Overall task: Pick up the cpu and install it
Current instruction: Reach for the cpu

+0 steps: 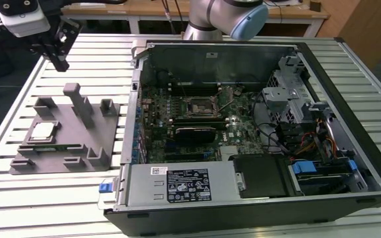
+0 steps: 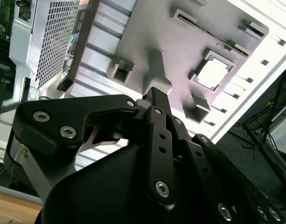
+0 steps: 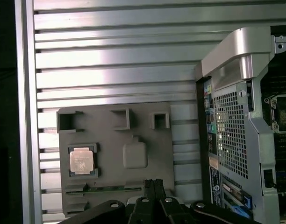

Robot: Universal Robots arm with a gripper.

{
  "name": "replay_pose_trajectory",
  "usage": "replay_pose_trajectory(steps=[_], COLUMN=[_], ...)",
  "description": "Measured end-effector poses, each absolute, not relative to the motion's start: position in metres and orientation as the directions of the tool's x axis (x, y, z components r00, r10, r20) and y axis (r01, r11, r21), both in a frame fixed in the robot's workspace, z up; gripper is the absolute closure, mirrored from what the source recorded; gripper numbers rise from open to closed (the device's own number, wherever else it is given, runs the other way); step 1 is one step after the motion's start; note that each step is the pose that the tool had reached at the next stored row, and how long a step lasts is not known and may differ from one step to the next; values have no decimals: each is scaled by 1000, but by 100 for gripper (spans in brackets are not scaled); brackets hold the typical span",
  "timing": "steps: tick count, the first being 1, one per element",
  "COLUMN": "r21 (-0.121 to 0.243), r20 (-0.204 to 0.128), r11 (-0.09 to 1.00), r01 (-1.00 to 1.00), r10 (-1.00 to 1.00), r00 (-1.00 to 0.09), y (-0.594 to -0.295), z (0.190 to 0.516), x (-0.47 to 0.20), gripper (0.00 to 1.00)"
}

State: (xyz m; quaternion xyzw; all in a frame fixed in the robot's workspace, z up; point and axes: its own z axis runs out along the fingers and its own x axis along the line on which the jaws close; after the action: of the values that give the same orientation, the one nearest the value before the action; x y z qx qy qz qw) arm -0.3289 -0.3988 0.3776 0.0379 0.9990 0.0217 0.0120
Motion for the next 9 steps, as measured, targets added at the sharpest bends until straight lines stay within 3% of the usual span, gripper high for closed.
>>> replay_pose_trajectory(steps=[9], r21=[44], r20=[-22], r11=[996], r01=[75], r10=[76], r00=[-997], y=[-399], z=[376], x=[-342], gripper=[89])
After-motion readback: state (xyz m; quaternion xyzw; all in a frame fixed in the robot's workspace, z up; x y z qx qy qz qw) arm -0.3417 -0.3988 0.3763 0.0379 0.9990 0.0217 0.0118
